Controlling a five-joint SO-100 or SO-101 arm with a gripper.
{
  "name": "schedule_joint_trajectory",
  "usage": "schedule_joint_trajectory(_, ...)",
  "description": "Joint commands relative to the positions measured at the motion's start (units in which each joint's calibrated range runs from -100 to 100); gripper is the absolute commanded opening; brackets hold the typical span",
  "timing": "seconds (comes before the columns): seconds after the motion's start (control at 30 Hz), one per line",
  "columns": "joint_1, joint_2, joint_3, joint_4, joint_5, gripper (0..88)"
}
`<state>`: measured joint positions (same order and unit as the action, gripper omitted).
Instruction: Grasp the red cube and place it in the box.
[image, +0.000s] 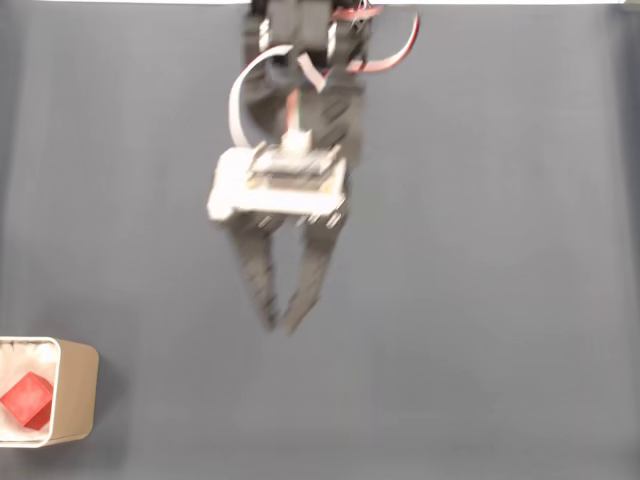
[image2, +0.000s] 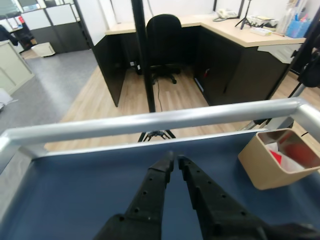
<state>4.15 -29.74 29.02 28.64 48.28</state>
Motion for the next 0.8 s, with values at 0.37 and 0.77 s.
schedule_joint_trajectory(0.37, -4.94, -53.53, 62.03, 6.2, 0.88, 0.0)
schedule_joint_trajectory(0.77, -3.87, -70.17, 70.79, 39.48, -0.78, 0.0)
